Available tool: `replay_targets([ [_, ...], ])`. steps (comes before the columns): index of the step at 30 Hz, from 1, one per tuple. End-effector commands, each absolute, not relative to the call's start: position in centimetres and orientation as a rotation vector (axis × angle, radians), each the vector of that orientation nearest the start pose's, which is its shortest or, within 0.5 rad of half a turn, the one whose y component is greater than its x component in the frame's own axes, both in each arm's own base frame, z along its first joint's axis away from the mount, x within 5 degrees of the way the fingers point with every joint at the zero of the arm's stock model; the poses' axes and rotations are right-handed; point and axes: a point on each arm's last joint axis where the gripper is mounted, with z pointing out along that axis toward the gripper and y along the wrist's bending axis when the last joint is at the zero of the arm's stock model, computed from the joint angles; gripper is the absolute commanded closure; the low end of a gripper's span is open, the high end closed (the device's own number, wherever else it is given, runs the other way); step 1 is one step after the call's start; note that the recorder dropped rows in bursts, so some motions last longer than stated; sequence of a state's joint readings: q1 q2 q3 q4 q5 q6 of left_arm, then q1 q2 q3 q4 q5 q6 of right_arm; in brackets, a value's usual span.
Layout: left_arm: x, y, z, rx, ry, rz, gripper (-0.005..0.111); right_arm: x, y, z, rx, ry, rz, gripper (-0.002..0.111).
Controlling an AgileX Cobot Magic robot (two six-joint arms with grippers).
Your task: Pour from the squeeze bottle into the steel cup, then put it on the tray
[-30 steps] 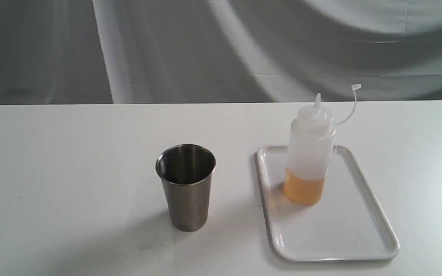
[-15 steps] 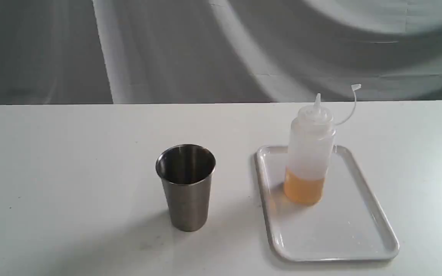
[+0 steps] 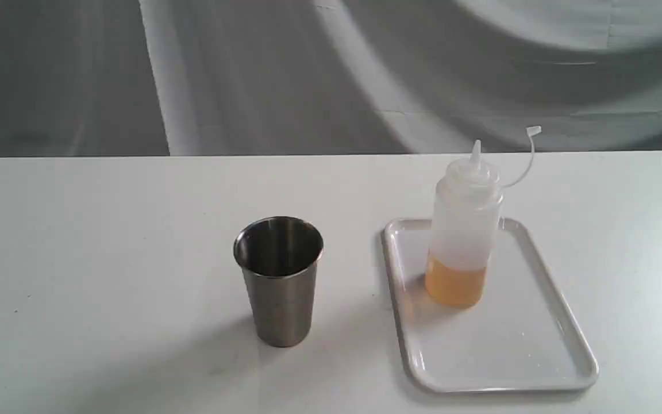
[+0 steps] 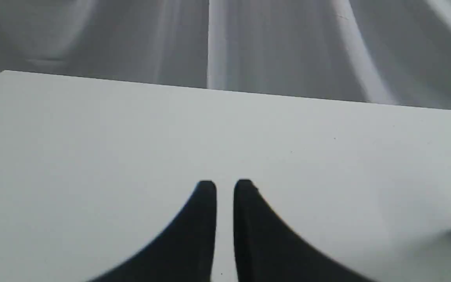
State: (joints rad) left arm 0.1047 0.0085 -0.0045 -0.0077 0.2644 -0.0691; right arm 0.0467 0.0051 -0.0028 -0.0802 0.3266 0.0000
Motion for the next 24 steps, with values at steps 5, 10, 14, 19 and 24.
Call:
replay_targets([
  [5,5.54,0.53,18.86,-0.158,1.752,0.010,0.098,5.39,-0.01,18.37,-0.100,1.808,-0.053,0.108],
  [10,5.54,0.53,18.86,-0.158,1.752,0.010,0.098,5.39,-0.01,18.37,-0.100,1.808,-0.053,0.108],
  [14,5.54,0.53,18.86,-0.158,1.752,0.010,0.098,5.39,-0.01,18.37,-0.100,1.808,-0.053,0.108],
  [19,5.54,0.53,18.86,-0.158,1.752,0.010,0.098,5.39,-0.01,18.37,-0.091,1.808,-0.046,0.108],
  [24,5.54,0.53,18.86,-0.158,1.752,0.010,0.098,5.39,-0.01,18.37,-0.091,1.808,-0.046,0.108],
])
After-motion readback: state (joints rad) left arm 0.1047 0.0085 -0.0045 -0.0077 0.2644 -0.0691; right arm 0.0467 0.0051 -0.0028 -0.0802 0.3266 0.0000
